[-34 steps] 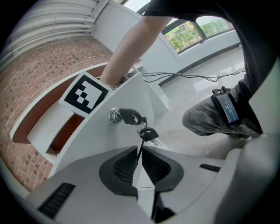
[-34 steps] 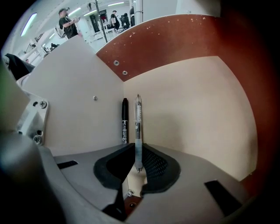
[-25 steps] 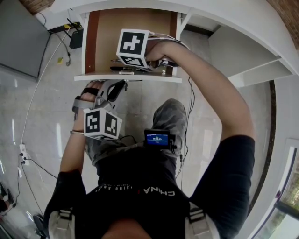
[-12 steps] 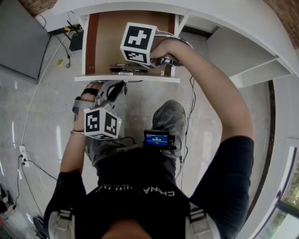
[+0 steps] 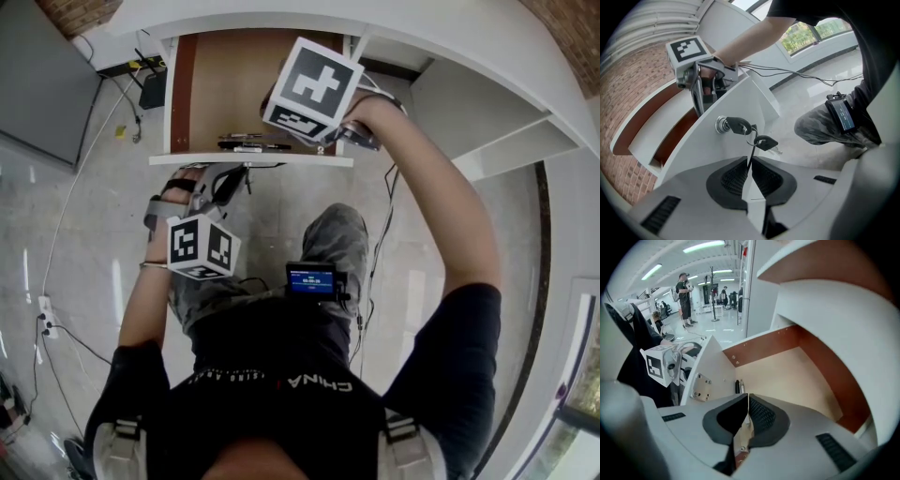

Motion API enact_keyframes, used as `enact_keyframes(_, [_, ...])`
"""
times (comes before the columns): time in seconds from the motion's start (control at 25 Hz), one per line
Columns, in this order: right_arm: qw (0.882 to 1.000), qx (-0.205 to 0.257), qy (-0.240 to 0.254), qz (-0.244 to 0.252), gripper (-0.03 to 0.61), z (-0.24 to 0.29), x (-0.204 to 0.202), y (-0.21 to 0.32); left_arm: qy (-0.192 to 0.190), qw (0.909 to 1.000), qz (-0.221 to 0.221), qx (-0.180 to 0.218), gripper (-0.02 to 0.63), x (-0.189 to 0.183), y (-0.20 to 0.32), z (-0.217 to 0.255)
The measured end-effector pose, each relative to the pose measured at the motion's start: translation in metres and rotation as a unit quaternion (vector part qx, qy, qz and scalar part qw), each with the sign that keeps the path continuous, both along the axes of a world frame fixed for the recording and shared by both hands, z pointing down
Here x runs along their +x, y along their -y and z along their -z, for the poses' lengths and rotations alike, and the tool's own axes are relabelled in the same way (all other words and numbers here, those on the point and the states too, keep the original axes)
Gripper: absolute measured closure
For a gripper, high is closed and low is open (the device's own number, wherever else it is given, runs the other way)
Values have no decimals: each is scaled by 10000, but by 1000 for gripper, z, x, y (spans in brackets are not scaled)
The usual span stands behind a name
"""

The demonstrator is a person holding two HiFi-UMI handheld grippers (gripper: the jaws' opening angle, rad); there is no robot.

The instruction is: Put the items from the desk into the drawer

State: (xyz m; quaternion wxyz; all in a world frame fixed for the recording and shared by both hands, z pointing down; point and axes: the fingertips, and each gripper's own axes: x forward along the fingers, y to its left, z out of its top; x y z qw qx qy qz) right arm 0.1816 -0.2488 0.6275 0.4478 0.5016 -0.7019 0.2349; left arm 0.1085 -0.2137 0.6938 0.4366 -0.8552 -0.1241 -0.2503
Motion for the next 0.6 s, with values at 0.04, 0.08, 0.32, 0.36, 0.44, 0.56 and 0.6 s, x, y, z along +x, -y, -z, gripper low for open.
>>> enact_keyframes(0.04, [9998,218,28,-39,558,9,-2,-3,12,10000,1,1,578,0,0,0])
enact_keyframes(0.08, [9990,430,55,-87,560,17,-3,-7,22,10000,1,10,578,0,0,1])
enact_keyframes(0.32, [9865,1520,334,-507,560,61,0,-38,119,9999,-14,44,578,0,-2,4])
enact_keyframes(0.36, [9831,1699,359,-580,560,67,1,-44,131,9999,-2,-10,578,0,-1,6])
enact_keyframes(0.44, [9755,2052,403,-679,560,80,-1,-57,172,9997,5,-146,578,1,-1,11])
enact_keyframes(0.56, [9624,2571,480,-737,560,100,-5,-74,269,9991,-37,-319,577,3,1,19])
enact_keyframes(0.6, [9580,2727,505,-728,560,106,-7,-78,312,9989,-57,-359,578,3,1,21])
